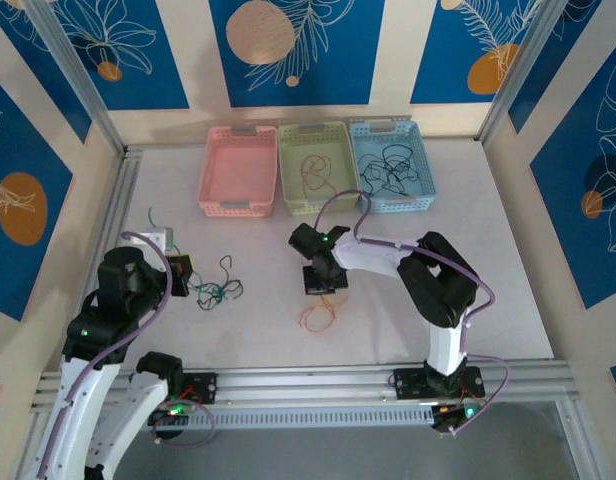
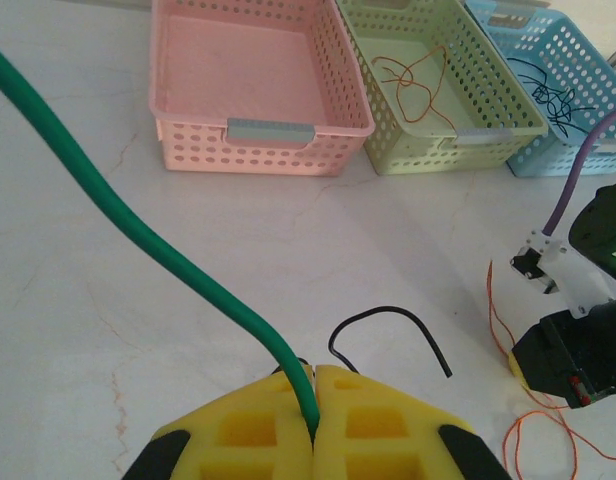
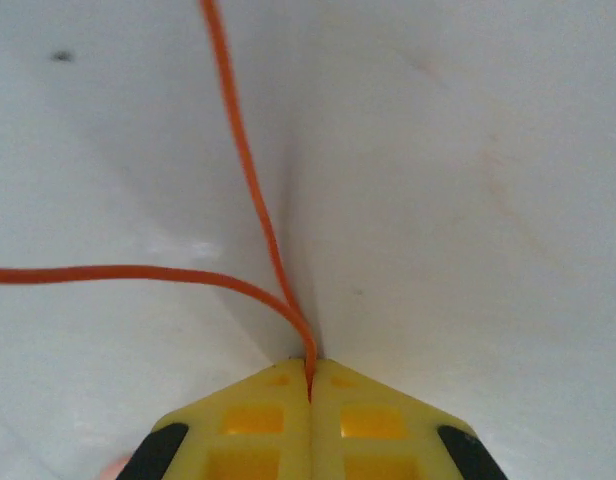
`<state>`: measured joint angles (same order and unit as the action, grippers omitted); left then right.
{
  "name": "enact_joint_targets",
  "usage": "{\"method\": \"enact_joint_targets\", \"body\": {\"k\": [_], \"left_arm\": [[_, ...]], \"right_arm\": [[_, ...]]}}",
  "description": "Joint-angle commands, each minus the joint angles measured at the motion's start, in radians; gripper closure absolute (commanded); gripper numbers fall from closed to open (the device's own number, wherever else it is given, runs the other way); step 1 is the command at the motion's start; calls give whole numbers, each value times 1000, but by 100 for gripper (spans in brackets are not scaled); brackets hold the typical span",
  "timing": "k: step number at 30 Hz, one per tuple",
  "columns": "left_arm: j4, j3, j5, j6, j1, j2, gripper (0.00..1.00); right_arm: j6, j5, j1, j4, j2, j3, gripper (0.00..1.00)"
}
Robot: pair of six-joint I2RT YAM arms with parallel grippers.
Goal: Untangle the cables
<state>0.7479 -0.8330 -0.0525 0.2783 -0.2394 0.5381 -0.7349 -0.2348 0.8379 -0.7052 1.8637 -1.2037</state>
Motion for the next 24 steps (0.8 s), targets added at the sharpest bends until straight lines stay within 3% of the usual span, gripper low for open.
{"method": "enact_joint_targets", "body": {"k": [1,5,12,17,24], "left_arm": [[-18,-5,-23,-11,12,-6,100],[-18,-5,-23,-11,12,-6,100],[-18,-4,-24,-11,12,-3,100],[-18,-5,-24,-11,12,-1,100],[-19,-4,-29,-11,12,3,100]], "right_arm": [[42,-2,2,26,-93,-13,100],[105,-12,-41,31,-206,-59,100],[190,42,-223,37,-280,-303,100],[234,101,-324,26,-156,-587,100],[199,175,-419,6,161,-1027,100]]}}
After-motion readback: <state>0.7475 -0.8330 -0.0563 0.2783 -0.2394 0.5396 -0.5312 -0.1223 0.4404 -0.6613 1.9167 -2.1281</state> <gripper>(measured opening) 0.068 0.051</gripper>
